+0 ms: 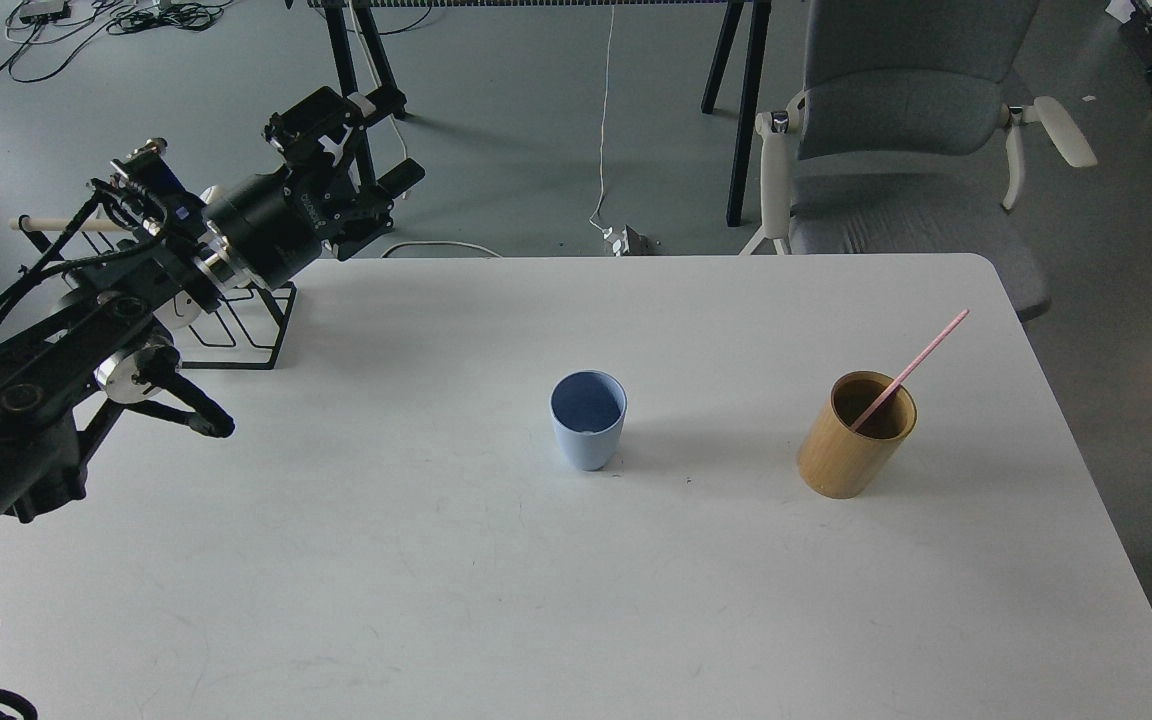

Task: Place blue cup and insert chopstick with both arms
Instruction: 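Withdraw the left gripper away from the blue cup, then reach the right gripper to the pink straw and grasp it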

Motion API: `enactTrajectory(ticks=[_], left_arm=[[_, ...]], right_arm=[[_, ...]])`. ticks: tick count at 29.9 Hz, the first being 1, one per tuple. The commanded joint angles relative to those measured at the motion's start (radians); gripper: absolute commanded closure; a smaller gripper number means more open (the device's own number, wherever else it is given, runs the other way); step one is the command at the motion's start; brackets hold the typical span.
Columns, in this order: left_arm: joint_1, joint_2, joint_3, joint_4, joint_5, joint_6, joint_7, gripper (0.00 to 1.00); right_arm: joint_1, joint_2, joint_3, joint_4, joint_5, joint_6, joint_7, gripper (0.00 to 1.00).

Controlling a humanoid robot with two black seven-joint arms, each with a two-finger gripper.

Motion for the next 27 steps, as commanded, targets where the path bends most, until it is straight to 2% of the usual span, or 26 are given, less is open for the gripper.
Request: enactTrajectory(ticks=[1, 3, 9, 20, 24, 27], left_arm=[[0.043, -0.011, -0.066, -0.025, -0.131, 0.0, 0.0, 0.08], [0.046, -0.016, -0.068, -0.025, -0.168, 0.0, 0.0, 0.08], [0.069, -0.025, -0.068, -0.025, -0.171, 0.0, 0.0, 0.07], [0.106, -0.046, -0.066, -0.023, -0.17, 0.0, 0.0, 0.06], [0.12, -0.045, -0.065, -0.022, -0.168, 0.0, 0.0, 0.06], [0.129, -0.045, -0.065, -0.022, -0.168, 0.0, 0.0, 0.05]], right_arm=[[-0.05, 0.031, -0.13, -0.008, -0.121, -0.21, 0.0, 0.08], [-0.084, 0.07, -0.158, -0.019, -0.17, -0.264, 0.0, 0.08], [-0.196, 0.116, -0.151, -0.063, -0.221, -0.264, 0.0, 0.08], [-0.229, 0.217, -0.207, -0.152, -0.221, -0.264, 0.0, 0.09], [-0.229, 0.275, -0.237, -0.195, -0.221, -0.264, 0.0, 0.11], [-0.229, 0.306, -0.24, -0.211, -0.221, -0.264, 0.0, 0.19]])
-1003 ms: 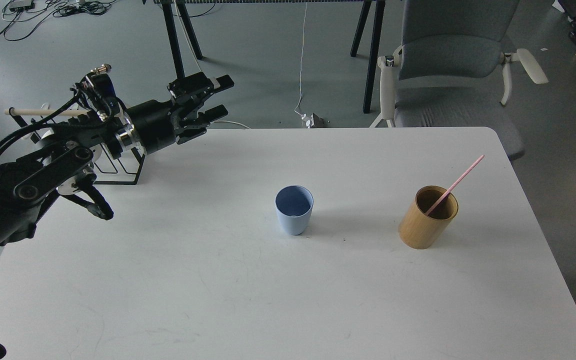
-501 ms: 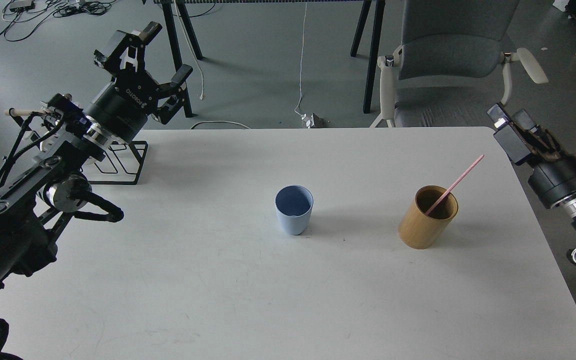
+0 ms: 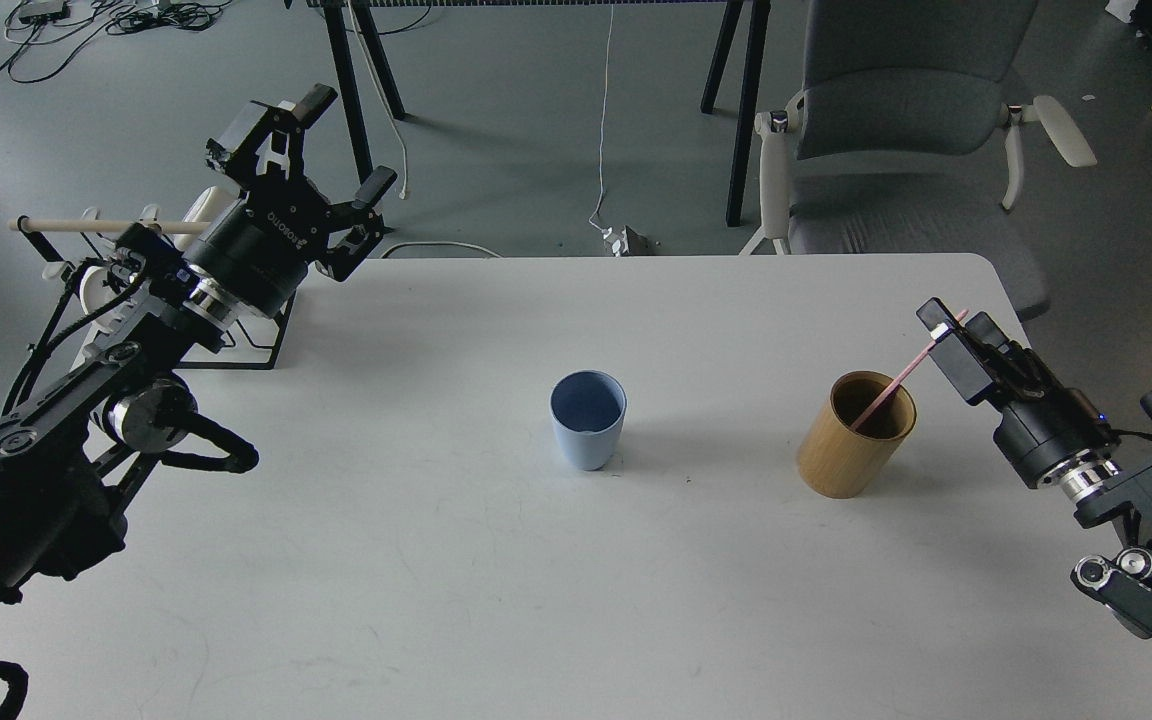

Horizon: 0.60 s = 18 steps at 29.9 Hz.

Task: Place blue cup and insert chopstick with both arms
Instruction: 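Reach the right gripper to the pink straw and grasp it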

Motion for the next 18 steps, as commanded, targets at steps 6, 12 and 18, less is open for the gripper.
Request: enactTrajectory(ticks=[6, 12, 18], left_arm=[[0.012, 0.003, 0.002, 0.0, 0.0, 0.0, 0.0, 0.05], [0.013, 0.003, 0.005, 0.0, 0.0, 0.0, 0.0, 0.05], [0.013, 0.003, 0.005, 0.002, 0.0, 0.0, 0.0, 0.05]], right_arm=[[0.002, 0.056, -0.019, -0.018, 0.0, 0.0, 0.0, 0.43], [0.002, 0.056, -0.025, -0.027, 0.0, 0.0, 0.0, 0.53], [0.0, 0.054, -0.026, -0.028, 0.001, 0.0, 0.0, 0.6]])
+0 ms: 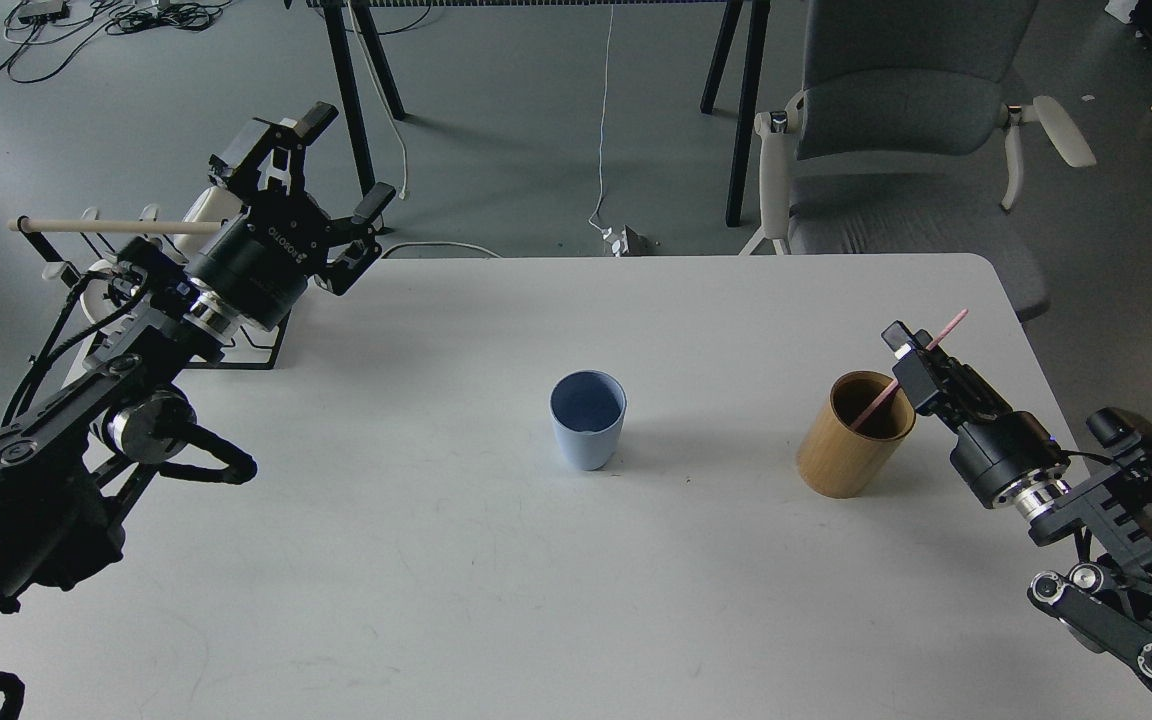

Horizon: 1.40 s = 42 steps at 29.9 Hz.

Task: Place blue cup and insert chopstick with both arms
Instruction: 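Reach the right gripper to the pink straw and grasp it, then pull the pink straw up out of the tan cup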

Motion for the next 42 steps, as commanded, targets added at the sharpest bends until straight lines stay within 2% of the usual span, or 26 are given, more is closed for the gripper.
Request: enactTrajectory(ticks=[1, 9, 23, 30, 33, 42], left_arm=[[0.0, 0.0, 0.0, 0.002, 0.0, 0.0, 0.0, 0.05], [0.011, 0.006, 0.0, 0.002, 0.001, 0.0, 0.0, 0.05], [0.012, 0.009, 0.0, 0.003, 0.0, 0.0, 0.0, 0.05], [0.015, 0.008, 0.0, 0.003, 0.0, 0.0, 0.0, 0.05], [0.026, 0.006, -0.005, 0.003, 0.0, 0.0, 0.0, 0.05], [0.031, 0.008, -0.006, 0.014, 0.001, 0.0, 0.0, 0.05]], right_arm=[[-0.001, -0.002, -0.002, -0.004, 0.0, 0.0, 0.0, 0.62], [-0.001, 0.0, -0.003, -0.012, 0.0, 0.0, 0.0, 0.77], [0.002, -0.003, -0.003, -0.01, 0.0, 0.0, 0.0, 0.98], [0.009, -0.018, 0.0, 0.002, 0.001, 0.0, 0.0, 1.0], [0.009, -0.06, 0.005, 0.032, 0.003, 0.0, 0.0, 1.0], [-0.012, -0.248, 0.121, 0.284, 0.013, 0.0, 0.0, 1.0]])
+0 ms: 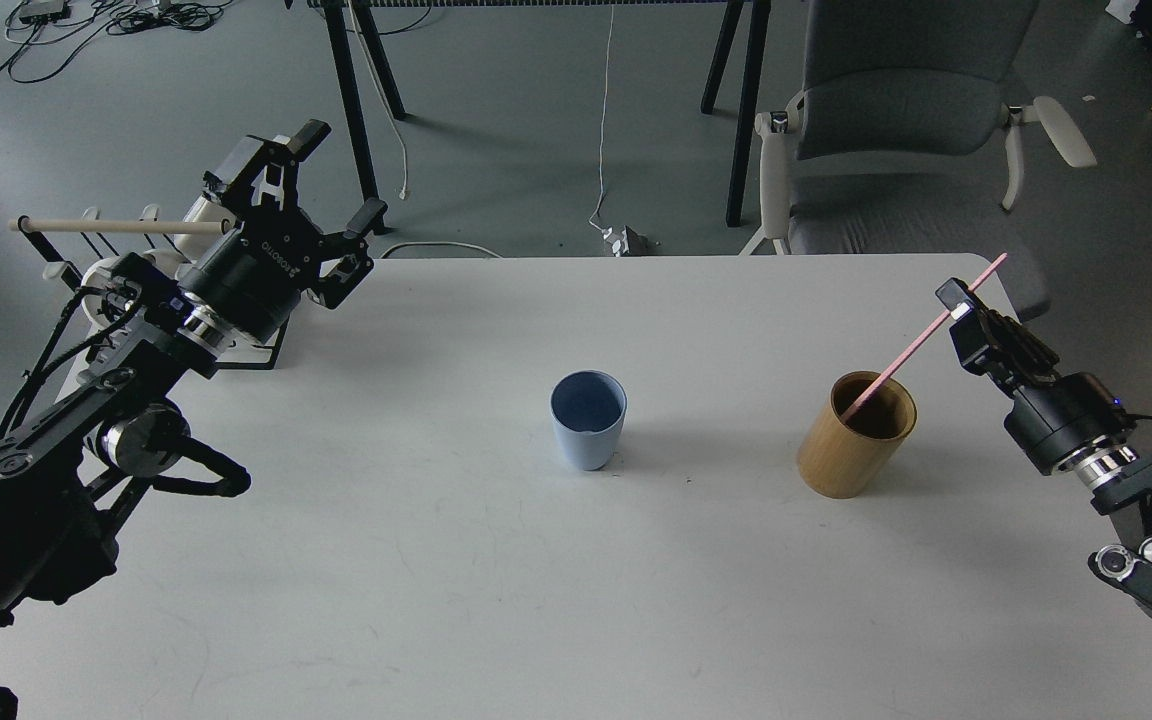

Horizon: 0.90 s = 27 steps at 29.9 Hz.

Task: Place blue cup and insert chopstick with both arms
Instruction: 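Pull the pink straw up out of the tan cup, then move the straw over the blue cup and lower it inside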

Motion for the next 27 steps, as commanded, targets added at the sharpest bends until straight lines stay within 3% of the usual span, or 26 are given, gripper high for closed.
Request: enactTrajectory(ticks=[1, 10, 19, 22, 27], left_arm=[[0.002, 0.0, 0.002, 0.009, -0.001, 0.0, 0.0, 0.05], [0.037, 0.005, 0.002, 0.047, -0.001, 0.0, 0.0, 0.05], [0.045, 0.005, 0.002, 0.076, -0.001, 0.0, 0.0, 0.05], [0.045, 0.005, 0.002, 0.076, -0.001, 0.0, 0.0, 0.05], [0.045, 0.006, 0.002, 0.078, -0.001, 0.0, 0.0, 0.05]], right_arm=[[-0.012, -0.063, 0.062, 0.107, 0.005, 0.0, 0.0, 1.0], [0.05, -0.121, 0.152, 0.181, 0.021, 0.0, 0.0, 1.0], [0.451, 0.155, -0.293, -0.013, 0.022, 0.0, 0.0, 1.0], [0.533, 0.244, -0.37, -0.056, 0.021, 0.0, 0.0, 1.0], [0.596, 0.293, -0.453, -0.092, 0.01, 0.0, 0.0, 1.0]])
